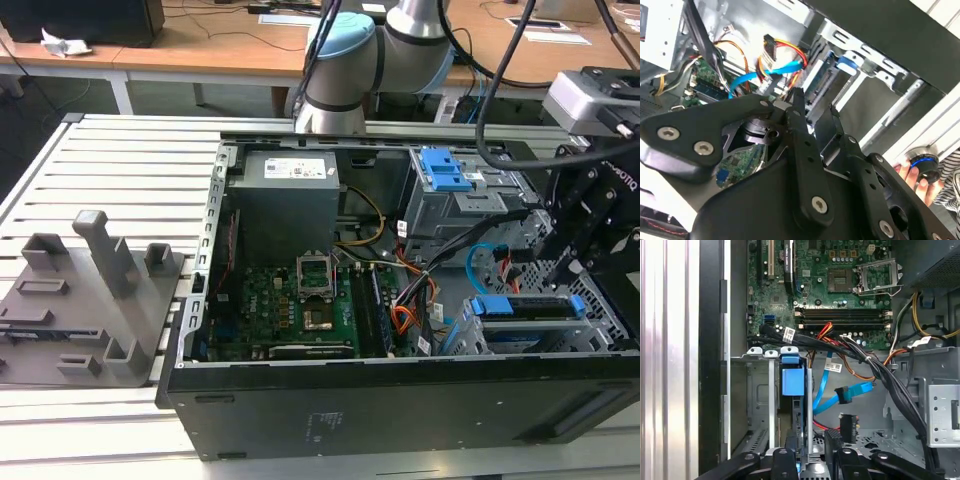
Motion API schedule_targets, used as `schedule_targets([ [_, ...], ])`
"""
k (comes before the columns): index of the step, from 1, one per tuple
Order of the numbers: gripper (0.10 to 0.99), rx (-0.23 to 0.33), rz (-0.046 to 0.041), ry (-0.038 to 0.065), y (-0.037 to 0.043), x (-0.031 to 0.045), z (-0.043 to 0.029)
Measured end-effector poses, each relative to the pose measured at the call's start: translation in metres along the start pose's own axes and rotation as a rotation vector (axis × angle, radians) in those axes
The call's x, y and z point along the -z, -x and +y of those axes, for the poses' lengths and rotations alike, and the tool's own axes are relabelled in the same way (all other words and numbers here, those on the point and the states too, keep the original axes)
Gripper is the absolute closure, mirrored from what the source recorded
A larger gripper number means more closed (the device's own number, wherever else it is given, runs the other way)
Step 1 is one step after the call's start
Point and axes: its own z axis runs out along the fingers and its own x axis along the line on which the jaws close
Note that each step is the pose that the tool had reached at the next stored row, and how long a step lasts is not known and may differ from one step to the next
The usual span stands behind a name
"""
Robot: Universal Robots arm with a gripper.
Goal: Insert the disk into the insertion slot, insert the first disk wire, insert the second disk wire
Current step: 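Insert the first disk wire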
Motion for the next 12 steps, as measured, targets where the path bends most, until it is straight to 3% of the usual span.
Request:
schedule_targets([
  [5, 0.725, 0.000, -0.0002, 0.000, 0.0185, 0.0002, 0.0005],
  [12, 0.725, 0.000, -0.0002, 0.000, 0.0262, -0.0042, 0.0074],
])
